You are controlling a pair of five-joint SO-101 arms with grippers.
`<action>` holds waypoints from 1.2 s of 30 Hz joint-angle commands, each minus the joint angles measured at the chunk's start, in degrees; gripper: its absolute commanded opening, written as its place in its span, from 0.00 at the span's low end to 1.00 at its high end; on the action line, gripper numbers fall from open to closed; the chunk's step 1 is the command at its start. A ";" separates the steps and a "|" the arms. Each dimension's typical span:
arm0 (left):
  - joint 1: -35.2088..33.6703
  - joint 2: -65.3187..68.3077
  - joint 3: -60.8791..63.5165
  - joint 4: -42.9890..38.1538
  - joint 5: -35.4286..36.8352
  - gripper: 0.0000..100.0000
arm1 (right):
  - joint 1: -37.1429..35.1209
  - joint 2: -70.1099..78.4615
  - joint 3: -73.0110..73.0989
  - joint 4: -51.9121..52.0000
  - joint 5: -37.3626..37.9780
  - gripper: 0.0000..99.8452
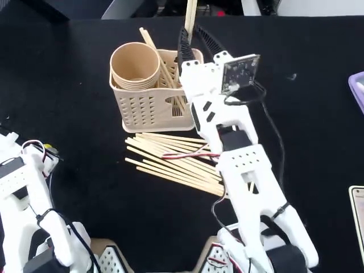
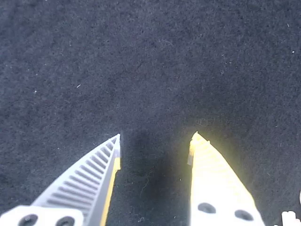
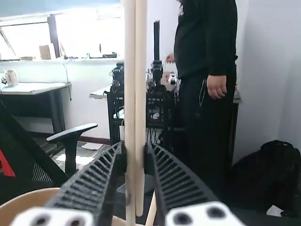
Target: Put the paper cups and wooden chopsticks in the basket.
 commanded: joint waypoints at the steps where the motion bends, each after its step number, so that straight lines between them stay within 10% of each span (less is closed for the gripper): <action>1: 0.48 -1.41 -1.10 -0.44 -0.18 0.23 | 0.44 0.31 -1.19 -1.32 -0.35 0.01; 26: 0.57 -1.41 -1.10 -0.44 -0.18 0.23 | -0.18 -11.12 4.97 -0.26 -0.09 0.10; 36: 0.48 -1.41 -1.10 -0.53 -0.18 0.23 | 2.81 -47.52 11.38 49.76 0.00 0.10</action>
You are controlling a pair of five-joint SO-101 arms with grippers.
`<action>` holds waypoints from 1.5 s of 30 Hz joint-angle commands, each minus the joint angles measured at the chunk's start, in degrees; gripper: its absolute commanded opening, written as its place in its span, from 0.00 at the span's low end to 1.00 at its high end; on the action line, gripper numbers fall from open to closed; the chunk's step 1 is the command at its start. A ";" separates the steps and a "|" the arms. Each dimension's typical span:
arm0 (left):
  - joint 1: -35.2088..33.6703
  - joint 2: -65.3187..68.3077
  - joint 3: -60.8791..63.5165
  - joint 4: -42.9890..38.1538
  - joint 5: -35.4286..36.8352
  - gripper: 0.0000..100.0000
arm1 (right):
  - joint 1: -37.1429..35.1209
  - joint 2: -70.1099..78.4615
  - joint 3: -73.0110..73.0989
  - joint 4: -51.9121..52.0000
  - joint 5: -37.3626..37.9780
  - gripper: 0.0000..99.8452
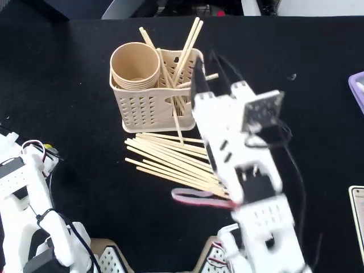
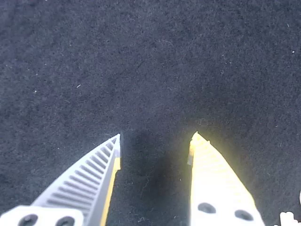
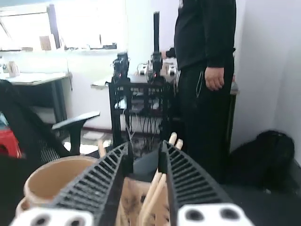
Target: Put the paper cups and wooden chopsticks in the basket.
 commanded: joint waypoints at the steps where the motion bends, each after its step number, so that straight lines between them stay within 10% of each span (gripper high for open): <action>1: 0.40 -1.41 -1.10 -0.53 -0.18 0.23 | 4.22 -14.90 -0.31 25.14 0.00 0.10; 10: 0.31 -1.05 -1.10 -0.88 -0.18 0.23 | 14.42 -22.29 10.07 42.90 12.04 0.10; 20: 0.31 -1.05 -1.10 -0.97 -0.18 0.23 | 5.01 7.78 10.15 45.36 26.11 0.10; 45: 0.48 -0.97 -1.10 -0.97 -0.26 0.23 | -5.01 23.78 14.64 29.19 23.91 0.18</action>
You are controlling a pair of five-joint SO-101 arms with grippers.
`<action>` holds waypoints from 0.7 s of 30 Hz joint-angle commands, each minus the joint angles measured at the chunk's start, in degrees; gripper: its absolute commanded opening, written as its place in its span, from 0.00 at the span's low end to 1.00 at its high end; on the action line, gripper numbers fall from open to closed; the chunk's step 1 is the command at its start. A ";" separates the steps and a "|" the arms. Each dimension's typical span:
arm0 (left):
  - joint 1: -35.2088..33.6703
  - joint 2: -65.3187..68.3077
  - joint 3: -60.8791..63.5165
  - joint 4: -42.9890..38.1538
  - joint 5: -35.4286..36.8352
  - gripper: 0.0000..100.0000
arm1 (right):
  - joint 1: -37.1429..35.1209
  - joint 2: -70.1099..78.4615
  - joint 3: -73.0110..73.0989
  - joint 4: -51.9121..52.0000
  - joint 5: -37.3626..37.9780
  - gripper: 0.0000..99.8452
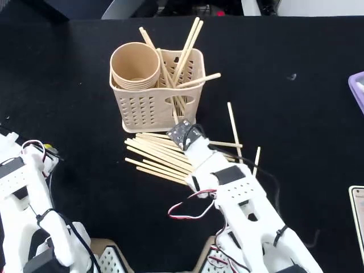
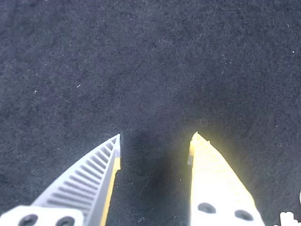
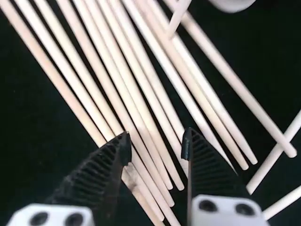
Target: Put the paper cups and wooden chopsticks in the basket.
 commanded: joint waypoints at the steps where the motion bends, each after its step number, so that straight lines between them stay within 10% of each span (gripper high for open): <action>1: 0.48 -0.97 -1.10 -0.97 -0.26 0.23 | -0.53 -1.63 -0.22 -1.14 0.35 0.18; 21: 0.57 -0.88 -1.10 -0.97 -0.26 0.23 | -10.11 -1.19 2.77 4.66 14.59 0.18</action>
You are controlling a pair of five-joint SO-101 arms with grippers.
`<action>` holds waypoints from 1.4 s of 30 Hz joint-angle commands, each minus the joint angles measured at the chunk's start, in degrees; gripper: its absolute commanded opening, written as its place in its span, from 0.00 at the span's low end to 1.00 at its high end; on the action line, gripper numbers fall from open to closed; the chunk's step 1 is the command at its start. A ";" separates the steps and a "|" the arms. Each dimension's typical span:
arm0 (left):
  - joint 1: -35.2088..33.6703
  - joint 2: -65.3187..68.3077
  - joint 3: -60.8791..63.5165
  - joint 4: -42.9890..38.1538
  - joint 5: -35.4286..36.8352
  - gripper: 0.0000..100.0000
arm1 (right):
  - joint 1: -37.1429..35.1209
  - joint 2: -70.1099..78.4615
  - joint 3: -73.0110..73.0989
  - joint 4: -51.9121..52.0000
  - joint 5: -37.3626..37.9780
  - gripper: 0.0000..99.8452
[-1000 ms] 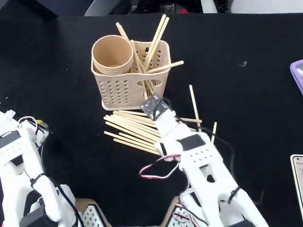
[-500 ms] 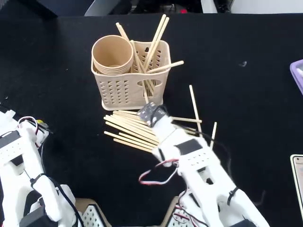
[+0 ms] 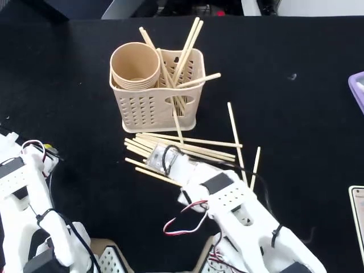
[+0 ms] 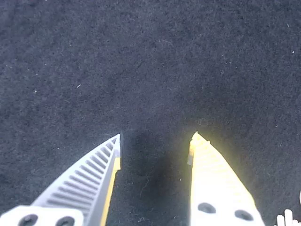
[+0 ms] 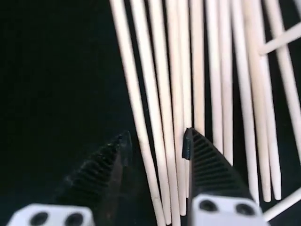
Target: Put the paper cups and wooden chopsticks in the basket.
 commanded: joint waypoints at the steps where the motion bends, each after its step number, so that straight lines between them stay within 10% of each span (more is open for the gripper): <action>1: 0.57 -0.88 -1.10 -0.97 -0.26 0.23 | -0.97 -1.19 0.40 1.76 2.64 0.17; 6: 0.57 -0.88 -1.10 -0.97 -0.26 0.23 | -0.97 -1.54 -0.22 3.60 3.43 0.01; 20: 0.22 -1.14 -1.10 -0.97 -0.26 0.23 | -2.55 -1.27 -7.25 11.96 0.26 0.02; 26: 0.22 -1.05 -1.10 -0.97 -0.26 0.23 | -3.52 -1.19 -2.77 5.45 -1.85 0.17; 38: 0.40 -1.05 -1.10 -0.97 -0.26 0.23 | -6.42 -1.10 0.66 5.45 -1.41 0.15; 42: 0.22 -1.05 -1.10 -0.97 -0.26 0.23 | -8.62 -1.54 0.48 5.45 -1.85 0.01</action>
